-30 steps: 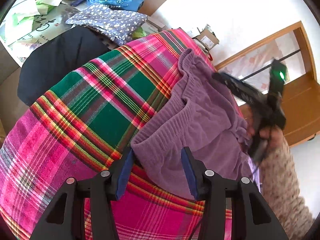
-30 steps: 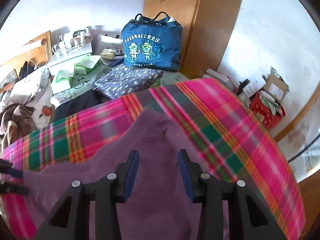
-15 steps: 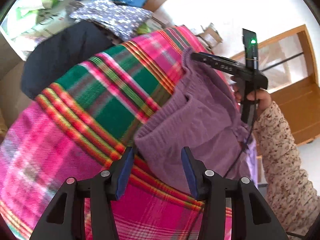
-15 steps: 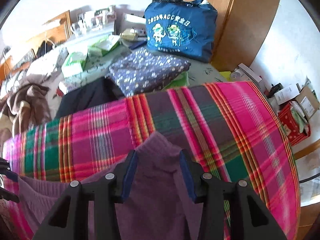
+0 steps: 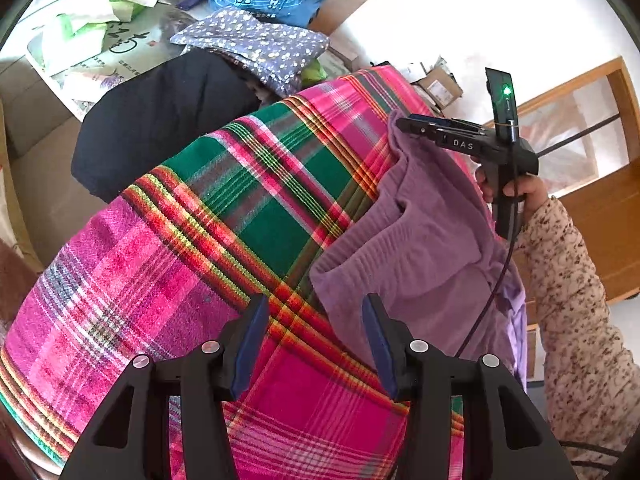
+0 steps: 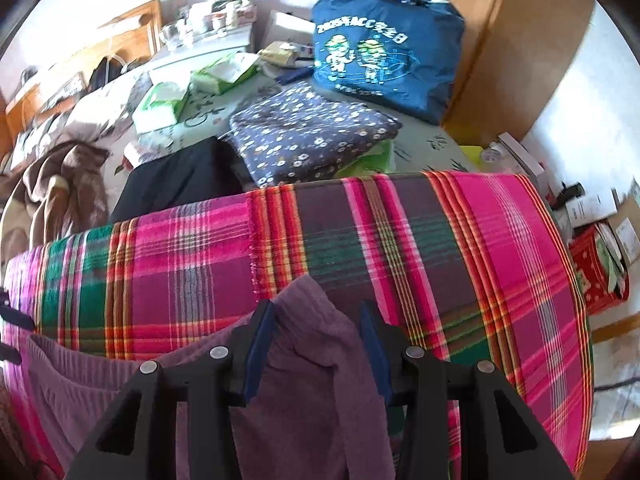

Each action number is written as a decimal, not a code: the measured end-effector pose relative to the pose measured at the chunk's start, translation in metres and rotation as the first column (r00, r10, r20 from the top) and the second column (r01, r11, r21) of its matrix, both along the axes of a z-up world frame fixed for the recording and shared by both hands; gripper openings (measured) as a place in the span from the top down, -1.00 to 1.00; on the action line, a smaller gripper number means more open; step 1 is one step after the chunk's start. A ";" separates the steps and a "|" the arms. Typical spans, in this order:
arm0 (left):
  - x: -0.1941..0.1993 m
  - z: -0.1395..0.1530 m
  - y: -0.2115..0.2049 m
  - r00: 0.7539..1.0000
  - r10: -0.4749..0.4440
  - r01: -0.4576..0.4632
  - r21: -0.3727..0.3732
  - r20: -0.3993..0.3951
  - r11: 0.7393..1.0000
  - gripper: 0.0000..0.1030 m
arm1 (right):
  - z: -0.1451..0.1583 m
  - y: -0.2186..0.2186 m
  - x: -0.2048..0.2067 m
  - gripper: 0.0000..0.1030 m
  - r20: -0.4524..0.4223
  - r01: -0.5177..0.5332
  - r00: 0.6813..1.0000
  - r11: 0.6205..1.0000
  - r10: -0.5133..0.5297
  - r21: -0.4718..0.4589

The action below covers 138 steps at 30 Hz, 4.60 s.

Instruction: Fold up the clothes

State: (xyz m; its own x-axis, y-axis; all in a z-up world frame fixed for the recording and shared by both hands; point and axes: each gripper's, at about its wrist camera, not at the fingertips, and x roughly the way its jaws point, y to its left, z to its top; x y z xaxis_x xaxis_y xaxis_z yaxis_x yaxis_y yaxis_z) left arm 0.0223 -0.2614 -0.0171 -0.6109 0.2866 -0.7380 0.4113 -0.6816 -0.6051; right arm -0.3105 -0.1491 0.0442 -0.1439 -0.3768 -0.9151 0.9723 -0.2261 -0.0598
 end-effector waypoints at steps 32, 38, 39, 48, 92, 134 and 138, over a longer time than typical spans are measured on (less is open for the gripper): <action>-0.013 -0.007 0.014 0.989 0.151 -0.149 0.111 -0.008 0.983 0.12 | -0.003 0.027 -0.013 0.71 0.196 0.149 0.973 0.980 -0.121 -0.135; -0.005 -0.021 0.005 0.979 0.203 -0.202 0.229 0.018 0.952 0.71 | 0.004 0.031 -0.012 0.77 0.198 0.170 0.970 0.974 -0.139 -0.148; -0.004 -0.020 0.005 0.979 0.203 -0.201 0.229 0.015 0.953 0.76 | 0.007 0.031 -0.011 0.77 0.195 0.172 0.971 0.974 -0.141 -0.150; 0.026 0.003 -0.005 0.967 0.246 -0.228 0.221 -0.060 0.948 0.82 | 0.043 0.021 0.009 0.81 0.111 0.192 0.979 0.957 -0.171 -0.218; 0.066 -0.018 -0.075 0.922 0.382 -0.387 0.153 0.058 0.909 0.79 | 0.024 -0.078 0.059 0.61 -0.045 0.149 0.986 0.971 -0.160 -0.188; 0.062 -0.013 -0.070 0.944 0.328 -0.329 0.076 0.034 0.941 0.76 | 0.004 0.501 0.305 0.20 0.394 0.946 0.203 0.075 -0.897 -0.315; 0.062 -0.013 -0.070 0.941 0.336 -0.338 0.073 0.037 0.938 0.76 | -0.002 0.502 0.302 0.14 0.414 0.950 0.164 0.031 -0.895 -0.310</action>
